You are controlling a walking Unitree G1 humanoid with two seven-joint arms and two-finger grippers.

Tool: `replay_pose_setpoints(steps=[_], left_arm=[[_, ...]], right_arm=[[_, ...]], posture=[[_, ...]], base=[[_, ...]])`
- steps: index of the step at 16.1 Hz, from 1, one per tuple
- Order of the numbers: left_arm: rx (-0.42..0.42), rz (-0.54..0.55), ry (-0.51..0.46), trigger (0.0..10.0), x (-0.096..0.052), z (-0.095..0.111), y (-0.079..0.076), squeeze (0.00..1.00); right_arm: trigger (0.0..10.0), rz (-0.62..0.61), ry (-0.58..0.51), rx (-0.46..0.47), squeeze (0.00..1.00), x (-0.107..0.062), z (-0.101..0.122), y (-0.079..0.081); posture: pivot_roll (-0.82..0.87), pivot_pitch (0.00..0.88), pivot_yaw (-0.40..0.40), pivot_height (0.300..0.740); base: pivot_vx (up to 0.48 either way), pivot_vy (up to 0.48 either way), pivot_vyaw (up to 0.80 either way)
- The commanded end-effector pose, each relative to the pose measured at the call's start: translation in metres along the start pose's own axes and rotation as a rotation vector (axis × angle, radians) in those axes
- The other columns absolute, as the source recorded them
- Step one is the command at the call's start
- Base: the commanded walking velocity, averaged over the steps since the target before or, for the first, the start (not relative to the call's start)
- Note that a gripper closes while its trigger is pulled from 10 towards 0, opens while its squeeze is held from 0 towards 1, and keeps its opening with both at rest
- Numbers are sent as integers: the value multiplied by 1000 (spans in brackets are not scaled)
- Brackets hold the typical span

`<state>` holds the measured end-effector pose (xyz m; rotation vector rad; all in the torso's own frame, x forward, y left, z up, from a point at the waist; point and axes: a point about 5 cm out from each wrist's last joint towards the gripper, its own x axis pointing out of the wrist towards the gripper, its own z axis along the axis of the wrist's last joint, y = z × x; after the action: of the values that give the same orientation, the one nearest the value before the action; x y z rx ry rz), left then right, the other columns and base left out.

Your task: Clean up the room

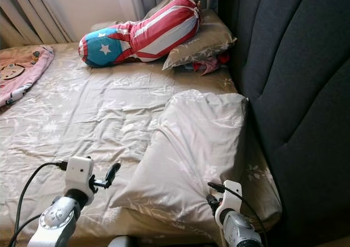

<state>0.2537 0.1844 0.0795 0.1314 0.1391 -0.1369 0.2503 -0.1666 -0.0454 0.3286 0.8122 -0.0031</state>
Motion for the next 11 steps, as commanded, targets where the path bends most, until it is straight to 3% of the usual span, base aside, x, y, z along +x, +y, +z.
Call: replay_pose_setpoints(steps=[1, 7, 10, 11], left_arm=[[-2, 11, 9, 10000, 2, -3, 1, 0], [-9, 18, -2, 10000, 12, -4, -2, 0], [-13, 31, -8, 10000, 18, -4, -2, 0], [-16, 31, -13, 10000, 21, -4, -4, 0]], right_arm=[[0, 27, 96, 8, 0, 0, -24, 11], [0, -9, 69, 10, 0, -1, -20, 2], [0, -117, 21, 26, 0, -7, -9, -26], [0, -180, -7, 4, 0, -12, -2, -44]], posture=[[23, 90, 69, 662], [-11, 51, 62, 662], [-37, 31, 56, 662], [-58, 19, 52, 662]], base=[[0, 0, 0], [0, 0, 0], [0, 0, 0], [0, 0, 0]])
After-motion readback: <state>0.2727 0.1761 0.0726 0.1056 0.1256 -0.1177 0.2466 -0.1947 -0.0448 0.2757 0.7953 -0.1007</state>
